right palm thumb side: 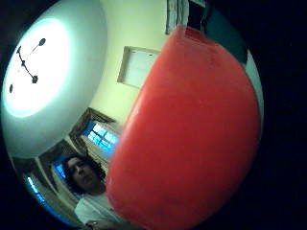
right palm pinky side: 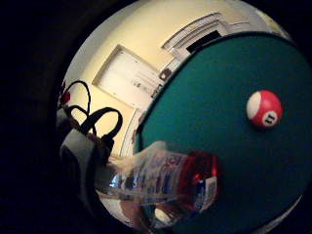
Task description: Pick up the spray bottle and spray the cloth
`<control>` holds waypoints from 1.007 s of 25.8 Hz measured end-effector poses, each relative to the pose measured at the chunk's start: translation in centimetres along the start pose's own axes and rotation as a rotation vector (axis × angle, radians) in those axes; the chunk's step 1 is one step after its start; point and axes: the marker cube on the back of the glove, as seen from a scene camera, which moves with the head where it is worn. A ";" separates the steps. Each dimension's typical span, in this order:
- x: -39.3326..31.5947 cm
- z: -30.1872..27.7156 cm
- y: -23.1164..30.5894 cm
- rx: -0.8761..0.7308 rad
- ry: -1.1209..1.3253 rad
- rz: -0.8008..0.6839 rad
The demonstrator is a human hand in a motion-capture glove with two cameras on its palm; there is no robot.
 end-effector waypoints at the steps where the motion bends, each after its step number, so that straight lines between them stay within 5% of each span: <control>1: 0.1 0.1 -0.3 0.000 0.001 0.000; 14: 0.8 0.7 -1.4 0.005 -0.007 0.048; 26: 3.1 -0.6 2.2 -0.149 0.055 0.186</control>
